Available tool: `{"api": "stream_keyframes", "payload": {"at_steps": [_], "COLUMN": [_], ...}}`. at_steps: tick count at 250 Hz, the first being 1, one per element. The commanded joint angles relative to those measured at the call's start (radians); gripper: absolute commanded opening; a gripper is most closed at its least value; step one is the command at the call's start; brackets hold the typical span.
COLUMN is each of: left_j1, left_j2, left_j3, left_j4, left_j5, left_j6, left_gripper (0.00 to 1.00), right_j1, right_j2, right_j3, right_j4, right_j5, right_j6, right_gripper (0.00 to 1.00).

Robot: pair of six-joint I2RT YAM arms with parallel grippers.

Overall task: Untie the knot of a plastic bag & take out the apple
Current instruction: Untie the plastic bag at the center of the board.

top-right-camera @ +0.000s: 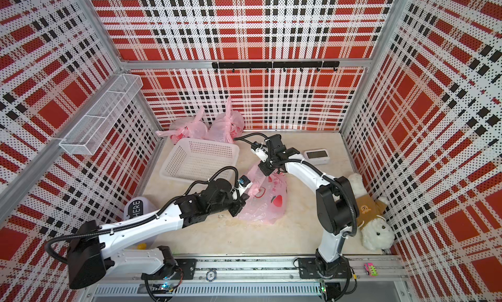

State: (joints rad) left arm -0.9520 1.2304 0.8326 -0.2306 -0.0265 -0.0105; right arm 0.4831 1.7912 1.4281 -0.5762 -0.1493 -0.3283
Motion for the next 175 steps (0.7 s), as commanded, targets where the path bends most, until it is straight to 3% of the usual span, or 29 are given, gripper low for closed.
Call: {"api": "stream_keyframes", "payload": {"at_steps": [1, 68, 105, 137, 164, 175], "left_j1": [-0.013, -0.101, -0.129, -0.139, -0.137, -0.132], "left_j2": [-0.080, -0.199, -0.212, -0.205, -0.199, -0.204], "left_j3": [-0.039, -0.134, -0.189, -0.224, -0.241, -0.248], "left_j4": [0.014, 0.022, 0.022, 0.039, 0.051, 0.063], "left_j5": [0.006, -0.016, -0.032, -0.035, -0.098, -0.106], "left_j6": [-0.002, -0.010, -0.051, -0.085, -0.146, -0.160], "left_gripper": [0.00, 0.00, 0.00, 0.00, 0.00, 0.00], "right_j1": [-0.001, -0.038, -0.110, -0.115, -0.112, -0.110], "right_j2": [0.008, -0.010, -0.025, -0.013, -0.021, -0.032], "right_j3": [0.041, 0.038, 0.005, 0.011, -0.014, -0.032], "right_j4": [0.050, 0.166, 0.276, 0.297, 0.307, 0.313], "right_j5": [0.057, 0.150, 0.008, -0.076, -0.137, -0.155], "right_j6": [0.023, 0.270, 0.498, 0.591, 0.655, 0.673], "right_gripper": [0.00, 0.00, 0.00, 0.00, 0.38, 0.48]}}
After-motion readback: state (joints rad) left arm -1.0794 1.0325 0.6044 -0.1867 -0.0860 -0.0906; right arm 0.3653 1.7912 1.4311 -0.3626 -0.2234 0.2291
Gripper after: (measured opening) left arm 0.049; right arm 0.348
